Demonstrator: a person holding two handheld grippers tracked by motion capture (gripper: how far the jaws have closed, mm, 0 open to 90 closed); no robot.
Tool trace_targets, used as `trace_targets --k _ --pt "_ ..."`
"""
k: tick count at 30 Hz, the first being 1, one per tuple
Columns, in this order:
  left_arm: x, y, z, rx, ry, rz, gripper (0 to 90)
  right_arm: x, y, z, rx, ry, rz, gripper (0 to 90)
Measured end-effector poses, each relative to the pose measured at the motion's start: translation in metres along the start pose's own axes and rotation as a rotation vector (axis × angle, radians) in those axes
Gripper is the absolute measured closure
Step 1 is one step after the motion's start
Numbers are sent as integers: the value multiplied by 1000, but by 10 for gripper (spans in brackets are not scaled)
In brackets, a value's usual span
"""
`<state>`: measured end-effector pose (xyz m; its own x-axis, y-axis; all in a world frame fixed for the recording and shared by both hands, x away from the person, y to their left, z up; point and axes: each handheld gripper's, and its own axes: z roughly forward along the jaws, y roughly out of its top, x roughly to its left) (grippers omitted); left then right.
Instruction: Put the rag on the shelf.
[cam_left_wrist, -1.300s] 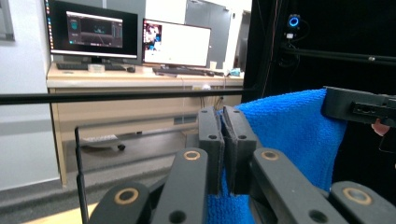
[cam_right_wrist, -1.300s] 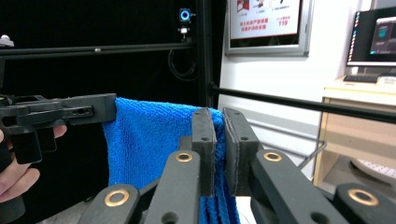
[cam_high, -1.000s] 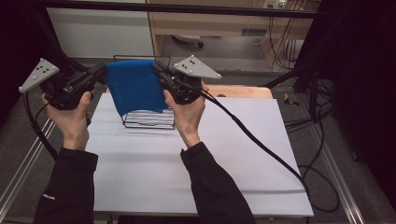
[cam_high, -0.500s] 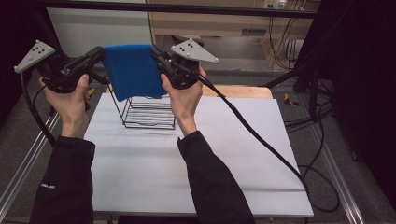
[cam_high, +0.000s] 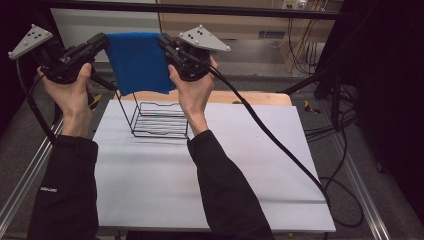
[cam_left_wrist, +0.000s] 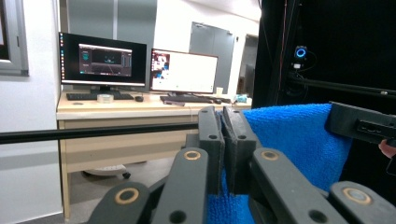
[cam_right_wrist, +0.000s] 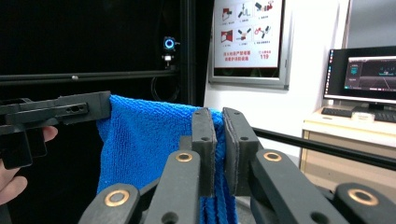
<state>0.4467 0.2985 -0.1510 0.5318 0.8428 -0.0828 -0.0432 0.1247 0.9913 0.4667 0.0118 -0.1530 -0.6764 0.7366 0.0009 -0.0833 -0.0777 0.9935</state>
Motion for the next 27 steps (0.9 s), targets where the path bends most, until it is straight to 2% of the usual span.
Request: trace_targets --k 5,9,19,23,27 --pt "5 8 7 2 16 11 866 -2 3 9 1 -6 -2 842" --pt "10 9 15 3 5 4 866 -7 2 16 4 -17 7 842" --pt "25 3 38 20 27 -26 867 -21 -3 35 29 -35 10 842" --pt "28 -1 42 16 22 -20 866 -26 -4 42 36 -40 -1 842" --pt "31 -5 48 26 43 -2 867 -30 -10 48 60 -46 4 841"
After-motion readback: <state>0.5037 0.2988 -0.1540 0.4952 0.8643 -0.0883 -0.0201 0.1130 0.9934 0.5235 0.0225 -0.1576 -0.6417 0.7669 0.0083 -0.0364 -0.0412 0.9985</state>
